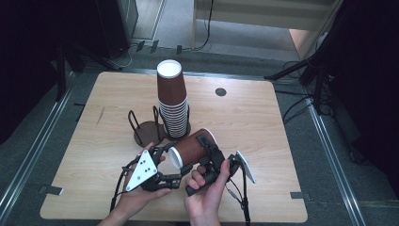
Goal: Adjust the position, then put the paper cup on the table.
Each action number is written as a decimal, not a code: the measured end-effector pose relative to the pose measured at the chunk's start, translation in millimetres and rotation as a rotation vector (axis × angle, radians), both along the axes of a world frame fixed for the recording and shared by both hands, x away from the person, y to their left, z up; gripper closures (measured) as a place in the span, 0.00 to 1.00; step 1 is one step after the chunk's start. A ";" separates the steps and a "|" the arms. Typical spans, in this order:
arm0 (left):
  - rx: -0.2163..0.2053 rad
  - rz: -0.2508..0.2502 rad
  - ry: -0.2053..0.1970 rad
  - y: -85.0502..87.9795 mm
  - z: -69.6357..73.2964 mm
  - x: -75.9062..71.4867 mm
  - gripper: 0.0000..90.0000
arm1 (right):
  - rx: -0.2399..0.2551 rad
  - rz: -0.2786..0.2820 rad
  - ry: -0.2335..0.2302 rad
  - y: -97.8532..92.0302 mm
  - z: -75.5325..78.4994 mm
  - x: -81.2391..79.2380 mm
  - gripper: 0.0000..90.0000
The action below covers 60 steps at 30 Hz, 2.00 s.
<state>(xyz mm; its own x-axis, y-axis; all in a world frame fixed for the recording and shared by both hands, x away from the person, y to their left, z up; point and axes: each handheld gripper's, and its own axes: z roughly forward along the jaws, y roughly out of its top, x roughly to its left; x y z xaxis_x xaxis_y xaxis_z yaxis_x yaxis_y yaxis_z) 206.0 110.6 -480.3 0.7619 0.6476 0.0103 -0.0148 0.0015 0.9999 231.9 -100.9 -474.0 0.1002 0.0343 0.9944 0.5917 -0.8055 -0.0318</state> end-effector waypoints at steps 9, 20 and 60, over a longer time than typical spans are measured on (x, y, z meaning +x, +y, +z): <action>-0.029 0.041 0.041 9.7 7.1 -5.8 0.13 | -0.048 0.016 -0.089 1.0 6.7 3.7 0.11; -0.041 0.098 0.137 17.5 5.1 -13.7 0.00 | -0.238 0.026 -0.222 -3.4 15.6 12.1 0.11; -0.108 0.212 0.267 71.3 -13.2 -8.7 0.00 | -0.817 -0.103 -0.533 -61.4 13.5 22.4 0.11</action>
